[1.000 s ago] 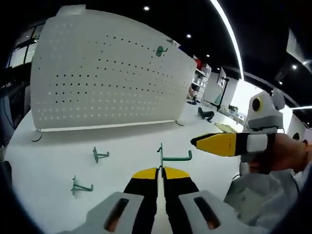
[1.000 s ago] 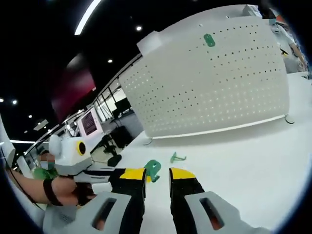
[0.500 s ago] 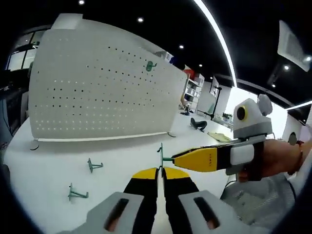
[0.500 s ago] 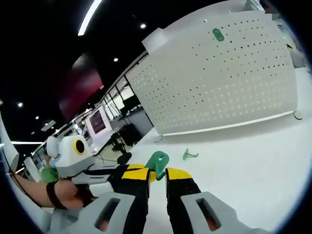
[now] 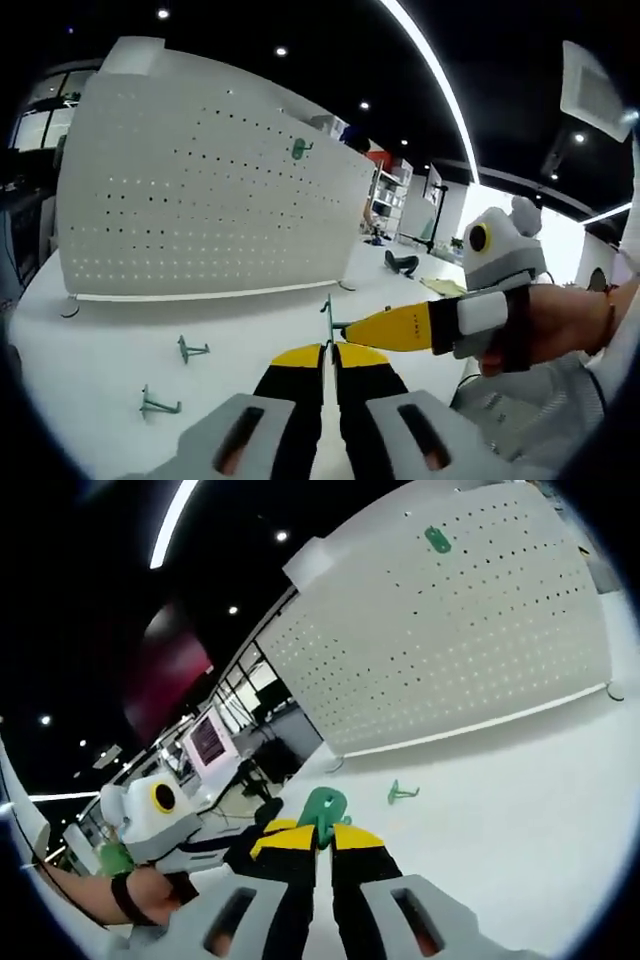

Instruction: Insert the hook assembly into the mounting plate slot until the hook locks in place.

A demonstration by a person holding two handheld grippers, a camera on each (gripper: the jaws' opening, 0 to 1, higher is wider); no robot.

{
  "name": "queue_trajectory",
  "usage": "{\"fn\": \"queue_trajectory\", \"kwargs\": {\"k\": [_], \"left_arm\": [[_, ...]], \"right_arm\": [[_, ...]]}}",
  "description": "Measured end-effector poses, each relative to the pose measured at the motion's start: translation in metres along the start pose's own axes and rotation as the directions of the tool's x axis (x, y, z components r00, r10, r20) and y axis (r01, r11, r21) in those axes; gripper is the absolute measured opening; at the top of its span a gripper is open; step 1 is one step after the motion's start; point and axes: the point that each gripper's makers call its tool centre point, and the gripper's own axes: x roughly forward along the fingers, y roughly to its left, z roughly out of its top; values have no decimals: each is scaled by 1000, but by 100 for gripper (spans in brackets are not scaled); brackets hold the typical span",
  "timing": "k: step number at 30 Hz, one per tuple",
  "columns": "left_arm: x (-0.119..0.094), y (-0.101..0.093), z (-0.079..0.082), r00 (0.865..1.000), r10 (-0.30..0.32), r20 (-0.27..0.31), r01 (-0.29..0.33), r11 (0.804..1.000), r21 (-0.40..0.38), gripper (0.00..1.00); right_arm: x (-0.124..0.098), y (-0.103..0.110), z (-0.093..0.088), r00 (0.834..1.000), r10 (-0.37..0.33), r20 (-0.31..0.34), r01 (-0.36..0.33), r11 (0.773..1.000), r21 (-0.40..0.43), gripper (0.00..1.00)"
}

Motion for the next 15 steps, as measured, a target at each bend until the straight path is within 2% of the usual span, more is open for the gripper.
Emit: {"fn": "queue_trajectory", "kwargs": {"k": [2, 5, 8, 15], "left_arm": [[0, 0, 0, 1000, 1, -1, -1, 1000, 9, 4], [-1, 0, -1, 1000, 4, -1, -4, 1000, 10, 4], [-2, 0, -2, 1000, 9, 0, -9, 1000, 6, 4], [-2, 0, -1, 1000, 18, -6, -18, 1000, 23, 6]], "right_arm": [[0, 3, 1, 1000, 6, 5, -7, 999, 40, 1], [1, 8, -1, 1000, 2, -9, -2, 1000, -17, 1], [0, 8, -2, 1000, 1, -11, -2, 1000, -20, 1], [-1, 11, 4, 999, -35, -8, 34, 994, -103, 1]]}}
